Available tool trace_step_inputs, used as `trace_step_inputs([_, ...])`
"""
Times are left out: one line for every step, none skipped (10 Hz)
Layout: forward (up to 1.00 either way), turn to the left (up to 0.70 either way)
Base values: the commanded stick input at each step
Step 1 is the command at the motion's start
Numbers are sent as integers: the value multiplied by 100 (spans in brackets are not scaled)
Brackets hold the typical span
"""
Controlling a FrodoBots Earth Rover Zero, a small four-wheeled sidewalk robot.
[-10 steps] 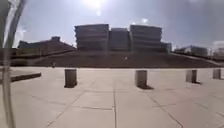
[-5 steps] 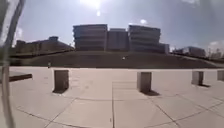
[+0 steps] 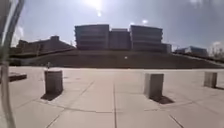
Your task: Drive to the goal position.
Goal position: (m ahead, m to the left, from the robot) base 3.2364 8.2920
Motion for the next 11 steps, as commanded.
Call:
trace_step_inputs([85,0])
trace_step_inputs([85,0])
trace_step_inputs([85,0])
trace_step_inputs([85,0])
trace_step_inputs([85,0])
trace_step_inputs([85,0])
trace_step_inputs([85,0])
trace_step_inputs([85,0])
trace_step_inputs([85,0])
trace_step_inputs([85,0])
trace_step_inputs([85,0])
